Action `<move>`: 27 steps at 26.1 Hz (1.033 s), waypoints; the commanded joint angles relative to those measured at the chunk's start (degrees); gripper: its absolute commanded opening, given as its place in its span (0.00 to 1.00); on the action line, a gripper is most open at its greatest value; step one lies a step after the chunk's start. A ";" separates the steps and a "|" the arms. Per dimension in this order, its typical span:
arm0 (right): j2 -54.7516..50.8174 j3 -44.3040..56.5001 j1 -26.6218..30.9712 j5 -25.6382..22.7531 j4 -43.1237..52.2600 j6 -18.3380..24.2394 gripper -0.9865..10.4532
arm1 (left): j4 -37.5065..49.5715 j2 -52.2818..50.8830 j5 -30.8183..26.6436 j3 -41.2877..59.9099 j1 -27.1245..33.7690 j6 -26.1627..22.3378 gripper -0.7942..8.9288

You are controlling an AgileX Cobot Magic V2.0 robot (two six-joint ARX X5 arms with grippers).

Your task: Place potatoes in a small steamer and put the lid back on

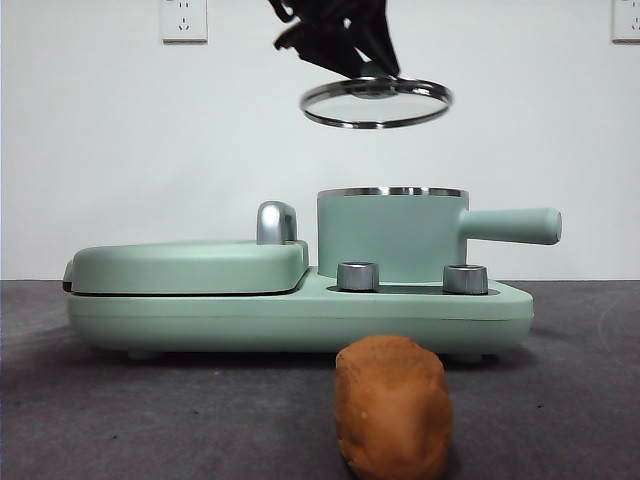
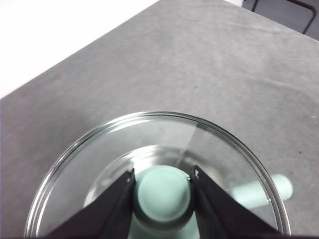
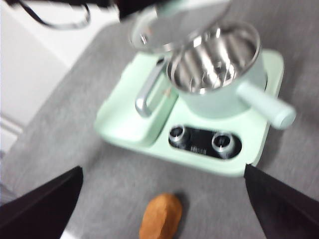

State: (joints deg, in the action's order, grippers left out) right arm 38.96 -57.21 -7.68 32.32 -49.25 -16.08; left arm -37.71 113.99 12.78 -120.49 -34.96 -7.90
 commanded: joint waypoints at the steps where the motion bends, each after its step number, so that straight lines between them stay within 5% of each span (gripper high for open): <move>1: 3.72 -2.19 -4.85 -3.17 -0.83 -3.39 0.54 | 0.11 -2.82 0.31 -2.12 1.27 -0.04 0.19; 13: 21.51 -2.62 -31.61 -21.33 -0.61 -12.44 0.54 | -5.33 -6.69 0.31 -2.12 7.02 -0.20 0.19; 27: 44.04 -2.62 -44.76 -25.49 4.17 -16.55 0.54 | -6.93 -6.95 0.31 -2.12 13.09 -0.15 0.19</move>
State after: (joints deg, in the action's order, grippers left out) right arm 81.28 -58.76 -51.59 7.40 -45.39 -31.59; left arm -45.71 107.92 12.78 -120.49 -21.98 -7.90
